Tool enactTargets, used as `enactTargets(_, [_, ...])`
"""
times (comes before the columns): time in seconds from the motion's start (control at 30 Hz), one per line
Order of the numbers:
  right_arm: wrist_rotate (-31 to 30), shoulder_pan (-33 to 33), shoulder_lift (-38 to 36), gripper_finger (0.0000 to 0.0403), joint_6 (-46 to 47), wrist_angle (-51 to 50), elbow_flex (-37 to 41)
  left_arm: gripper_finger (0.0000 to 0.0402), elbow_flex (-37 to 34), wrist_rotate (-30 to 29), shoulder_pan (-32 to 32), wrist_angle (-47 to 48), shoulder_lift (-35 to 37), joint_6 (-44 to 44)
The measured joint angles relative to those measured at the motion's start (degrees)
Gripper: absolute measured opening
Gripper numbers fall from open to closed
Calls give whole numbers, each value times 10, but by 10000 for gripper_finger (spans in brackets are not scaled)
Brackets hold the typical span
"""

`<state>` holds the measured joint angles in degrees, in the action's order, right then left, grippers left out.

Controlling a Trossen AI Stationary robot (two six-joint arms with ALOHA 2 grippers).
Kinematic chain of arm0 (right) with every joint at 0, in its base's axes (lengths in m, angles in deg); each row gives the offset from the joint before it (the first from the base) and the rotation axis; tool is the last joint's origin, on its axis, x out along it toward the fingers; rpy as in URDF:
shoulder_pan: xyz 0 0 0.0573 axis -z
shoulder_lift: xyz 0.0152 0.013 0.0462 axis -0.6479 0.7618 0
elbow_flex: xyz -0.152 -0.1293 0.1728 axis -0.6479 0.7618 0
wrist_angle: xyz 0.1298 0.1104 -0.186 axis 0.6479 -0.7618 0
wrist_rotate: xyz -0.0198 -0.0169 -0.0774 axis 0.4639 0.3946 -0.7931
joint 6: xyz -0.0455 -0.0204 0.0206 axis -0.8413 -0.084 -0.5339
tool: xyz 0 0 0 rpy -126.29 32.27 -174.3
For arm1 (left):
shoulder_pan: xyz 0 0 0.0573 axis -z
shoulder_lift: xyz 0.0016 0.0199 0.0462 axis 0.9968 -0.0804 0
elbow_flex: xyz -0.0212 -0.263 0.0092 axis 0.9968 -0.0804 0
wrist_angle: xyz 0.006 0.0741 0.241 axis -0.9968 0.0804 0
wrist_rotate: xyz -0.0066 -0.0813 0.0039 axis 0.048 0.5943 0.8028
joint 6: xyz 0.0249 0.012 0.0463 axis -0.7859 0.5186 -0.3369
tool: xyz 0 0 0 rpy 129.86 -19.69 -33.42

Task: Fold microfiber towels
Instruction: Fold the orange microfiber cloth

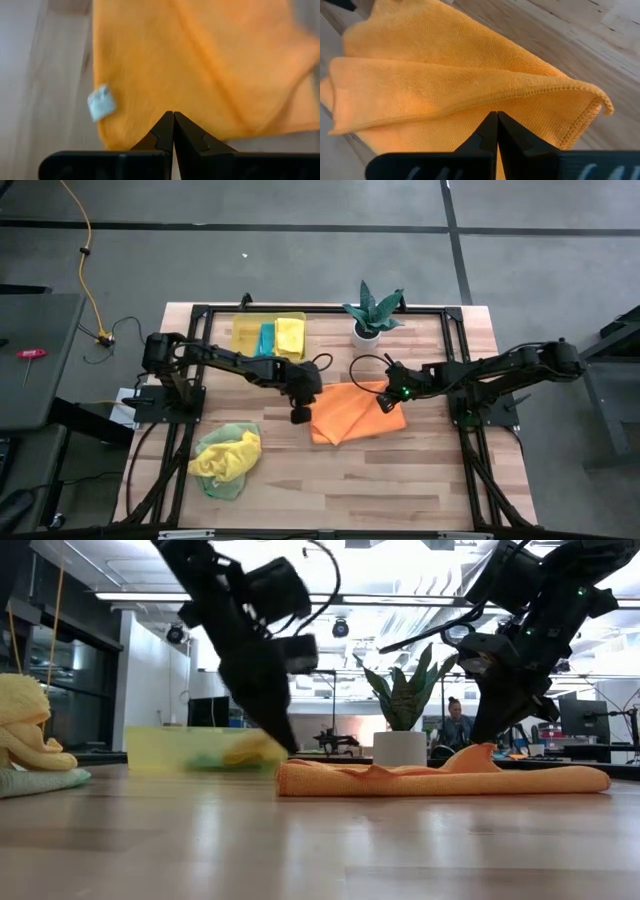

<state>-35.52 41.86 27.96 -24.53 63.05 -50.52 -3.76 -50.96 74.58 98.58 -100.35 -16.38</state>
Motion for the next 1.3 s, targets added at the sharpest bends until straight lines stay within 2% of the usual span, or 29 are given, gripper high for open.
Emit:
enactTargets(0.17, [0, 0, 0, 0, 0, 0, 0, 0, -33, -39, -2, -29, -1, 26])
enactTargets(0.8, [-1, 0, 0, 0, 0, 0, 0, 0, -48, -62, -41, -49, -1, -17])
enactTargets(1.07, [-1, 0, 0, 0, 0, 0, 0, 0, -47, -175, -43, -46, 2, -86])
enactTargets(1.2, [-1, 0, 0, 0, 0, 0, 0, 0, -29, -194, -40, -26, 2, -89])
enactTargets(1.3, [-1, 0, 0, 0, 0, 0, 0, 0, -13, -171, -34, -4, 28, -58])
